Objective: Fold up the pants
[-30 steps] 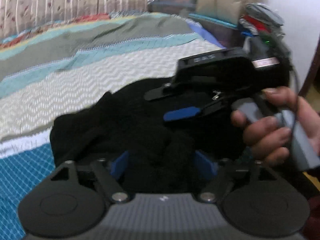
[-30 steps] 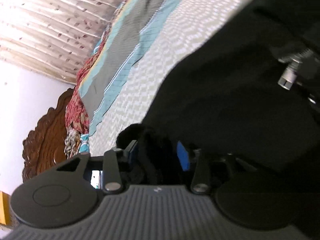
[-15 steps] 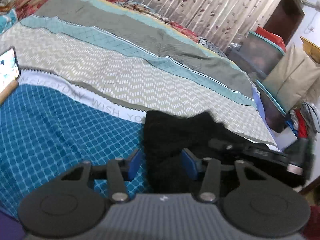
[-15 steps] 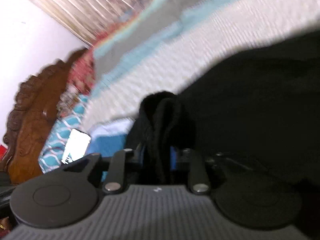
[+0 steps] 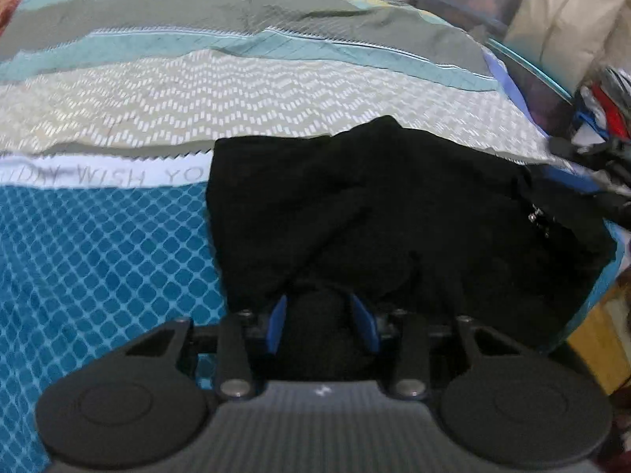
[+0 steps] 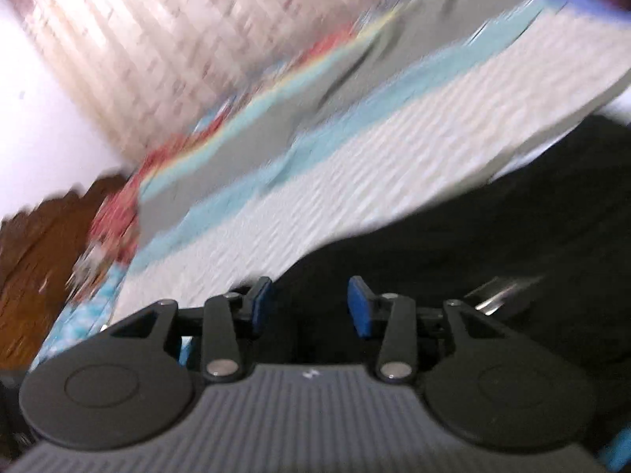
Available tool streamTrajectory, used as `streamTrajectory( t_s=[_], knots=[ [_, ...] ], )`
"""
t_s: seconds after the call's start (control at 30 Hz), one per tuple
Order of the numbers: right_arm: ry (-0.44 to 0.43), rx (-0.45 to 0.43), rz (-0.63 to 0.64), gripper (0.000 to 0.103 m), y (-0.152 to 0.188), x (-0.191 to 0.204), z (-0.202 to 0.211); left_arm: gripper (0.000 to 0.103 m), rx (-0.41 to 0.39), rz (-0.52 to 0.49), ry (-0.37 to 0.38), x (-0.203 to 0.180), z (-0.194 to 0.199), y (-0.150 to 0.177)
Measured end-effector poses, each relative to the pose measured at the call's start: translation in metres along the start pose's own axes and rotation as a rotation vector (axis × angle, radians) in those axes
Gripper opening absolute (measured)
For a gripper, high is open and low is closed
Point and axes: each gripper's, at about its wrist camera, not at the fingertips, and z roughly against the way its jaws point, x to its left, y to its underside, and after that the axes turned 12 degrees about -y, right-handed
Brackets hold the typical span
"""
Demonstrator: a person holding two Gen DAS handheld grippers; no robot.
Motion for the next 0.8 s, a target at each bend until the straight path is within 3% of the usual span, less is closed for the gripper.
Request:
streamTrajectory(
  t_s=[0.03, 0.13, 0.2, 0.33, 0.47, 0.53, 0.57, 0.6, 0.63, 0.7, 0.77, 0.8],
  knots=[
    [0.049, -0.050, 0.012, 0.048, -0.006, -0.009, 0.015, 0.036, 0.008, 0.001, -0.004, -0.001, 0.002, -0.002],
    [0.221, -0.191, 0.021, 0.068, -0.018, -0.045, 0.062, 0.036, 0.012, 0.006, 0.012, 0.001, 0.018, -0.012],
    [0.360, -0.262, 0.010, 0.071, -0.020, -0.070, 0.092, 0.039, -0.033, 0.047, 0.060, 0.010, 0.035, -0.022],
    [0.465, -0.311, -0.080, 0.073, -0.016, -0.116, 0.128, 0.039, -0.104, 0.143, 0.121, 0.023, 0.059, -0.044],
    [0.427, -0.284, -0.169, 0.073, -0.006, -0.136, 0.127, 0.039, -0.085, 0.197, 0.174, 0.020, 0.058, -0.064],
    [0.380, -0.248, -0.175, 0.051, 0.001, -0.128, 0.123, 0.039, -0.064, 0.194, 0.203, 0.011, 0.055, -0.073],
    [0.367, -0.223, -0.169, 0.026, 0.002, -0.124, 0.118, 0.040, -0.056, 0.182, 0.214, 0.007, 0.054, -0.077],
    [0.359, -0.197, -0.168, 0.022, 0.002, -0.117, 0.114, 0.043, -0.051, 0.161, 0.223, -0.001, 0.054, -0.081],
    [0.346, -0.196, -0.167, 0.020, -0.003, -0.107, 0.115, 0.050, -0.049, 0.142, 0.232, -0.008, 0.053, -0.085],
    [0.224, -0.204, -0.135, 0.020, -0.006, -0.078, 0.114, 0.066, -0.041, 0.100, 0.265, -0.028, 0.053, -0.095],
    [0.134, -0.159, -0.023, 0.020, -0.007, -0.040, 0.102, 0.090, -0.028, 0.075, 0.308, -0.046, 0.052, -0.104],
    [0.111, -0.123, 0.052, 0.020, -0.006, -0.019, 0.093, 0.094, -0.018, 0.067, 0.333, -0.054, 0.050, -0.108]
  ],
)
